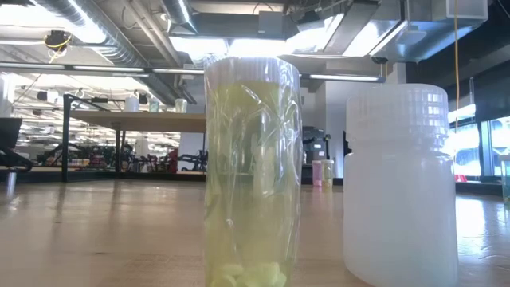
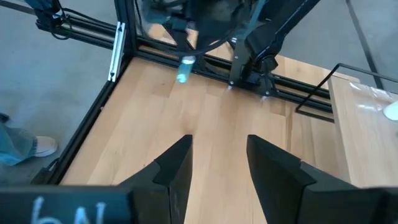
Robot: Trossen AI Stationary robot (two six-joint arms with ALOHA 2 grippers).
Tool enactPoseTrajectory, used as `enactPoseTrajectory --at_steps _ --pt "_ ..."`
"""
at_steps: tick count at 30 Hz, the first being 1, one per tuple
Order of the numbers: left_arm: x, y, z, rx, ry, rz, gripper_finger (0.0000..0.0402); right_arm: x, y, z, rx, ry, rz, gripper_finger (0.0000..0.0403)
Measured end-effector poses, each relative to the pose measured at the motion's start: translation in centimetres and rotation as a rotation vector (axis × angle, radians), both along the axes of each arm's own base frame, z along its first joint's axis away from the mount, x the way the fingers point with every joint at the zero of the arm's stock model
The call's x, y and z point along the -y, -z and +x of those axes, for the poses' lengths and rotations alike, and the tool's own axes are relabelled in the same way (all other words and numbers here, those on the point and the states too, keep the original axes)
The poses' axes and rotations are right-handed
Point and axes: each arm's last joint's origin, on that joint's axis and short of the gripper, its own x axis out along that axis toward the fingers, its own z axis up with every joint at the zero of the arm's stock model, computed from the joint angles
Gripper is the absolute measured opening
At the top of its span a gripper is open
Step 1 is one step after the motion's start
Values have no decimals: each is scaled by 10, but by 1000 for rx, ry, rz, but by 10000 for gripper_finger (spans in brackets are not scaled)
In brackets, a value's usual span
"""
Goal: Pick and place medicine bottles onto shelf by color
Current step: Put the bottom blue pill bottle aligned with the other blue pill bottle on the shelf
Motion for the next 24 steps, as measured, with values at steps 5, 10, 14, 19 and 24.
enactPoseTrajectory --at_steps 5,10,14,19,24 --pt "-22 -27 5 41 -41 56 106 1 0 0 2 31 4 154" --pt "-43 -52 12 42 -94 105 106 3 0 0 16 121 -15 154" --pt "-60 -71 18 42 -125 128 106 5 -1 1 26 167 -41 154" --pt "-80 -94 23 91 -135 134 106 7 -1 1 39 235 -50 154" --pt "-102 -113 24 171 -214 162 106 8 -1 0 50 283 -62 154"
